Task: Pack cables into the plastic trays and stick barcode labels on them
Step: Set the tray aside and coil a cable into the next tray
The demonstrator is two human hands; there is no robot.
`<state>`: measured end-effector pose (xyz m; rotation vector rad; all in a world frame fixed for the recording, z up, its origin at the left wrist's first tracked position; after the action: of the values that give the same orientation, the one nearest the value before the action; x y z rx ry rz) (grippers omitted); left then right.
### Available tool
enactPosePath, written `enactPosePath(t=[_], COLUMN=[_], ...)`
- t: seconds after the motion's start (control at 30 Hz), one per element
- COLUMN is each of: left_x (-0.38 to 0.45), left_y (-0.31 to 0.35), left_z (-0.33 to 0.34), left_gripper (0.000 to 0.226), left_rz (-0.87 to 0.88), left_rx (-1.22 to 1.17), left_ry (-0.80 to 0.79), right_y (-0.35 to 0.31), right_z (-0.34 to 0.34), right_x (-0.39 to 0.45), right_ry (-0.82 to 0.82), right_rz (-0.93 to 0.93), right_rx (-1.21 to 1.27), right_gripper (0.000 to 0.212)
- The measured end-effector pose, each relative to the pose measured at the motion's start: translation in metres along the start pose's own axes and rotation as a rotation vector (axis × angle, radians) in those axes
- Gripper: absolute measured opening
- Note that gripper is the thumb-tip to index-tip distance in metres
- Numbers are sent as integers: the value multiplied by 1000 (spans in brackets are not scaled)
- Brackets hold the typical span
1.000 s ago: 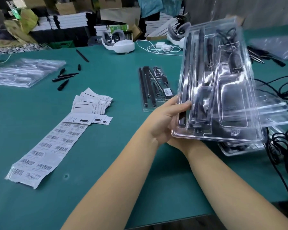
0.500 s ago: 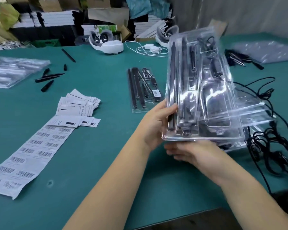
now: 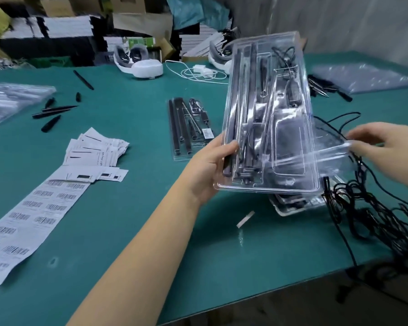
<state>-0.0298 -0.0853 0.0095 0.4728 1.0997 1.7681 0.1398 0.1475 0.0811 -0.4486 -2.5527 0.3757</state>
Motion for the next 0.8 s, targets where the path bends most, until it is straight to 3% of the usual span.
enactPosePath(t=[0.07,0.23,0.33,0.43,0.53,0.57,0.67,0.73,0.8], left_x=[1,12,23,32,33,34,35,35,36], left_y=[1,3,2,-5,-9,-9,-6,-4,-4], left_z=[4,21,31,31,30,30,33,35,38], left_gripper=[19,14,11,14,16,18,15,13,11], left_rz=[-6,-11,-60,-108,-130,-129,-108,-100,-92], left_rx=[32,87,-27,-179,-260,-260,-193,-144,-109], left_ry=[23,57,70,61,59,55,51,75,73], right_y=[9,54,67,69,71,70,67,63,53], right_z=[-1,-23,-31,-13,2,4,-9,-22,-34], right_x=[-3,0,-4,-20,-35,-37,-26,-17,-5], right_ry=[61,200,61,-149,-282,-265,-43,70,219], right_rz=[17,35,88,247,241,227,217,212,206], right_rx=[108,47,91,456,584,620,739,761,839], right_gripper=[6,17,33,64,67,59,10,22,17])
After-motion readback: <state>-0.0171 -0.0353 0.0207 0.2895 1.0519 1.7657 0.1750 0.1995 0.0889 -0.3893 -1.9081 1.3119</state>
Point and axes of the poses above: each hand's wrist, its own x-axis towards the middle knuckle, its own z-axis out of the palm, y = z × x, the point moved 6 cm from there along x, towards the middle knuckle, and after that the axes turned 11 degrees about -z, right-handed, at the moved point
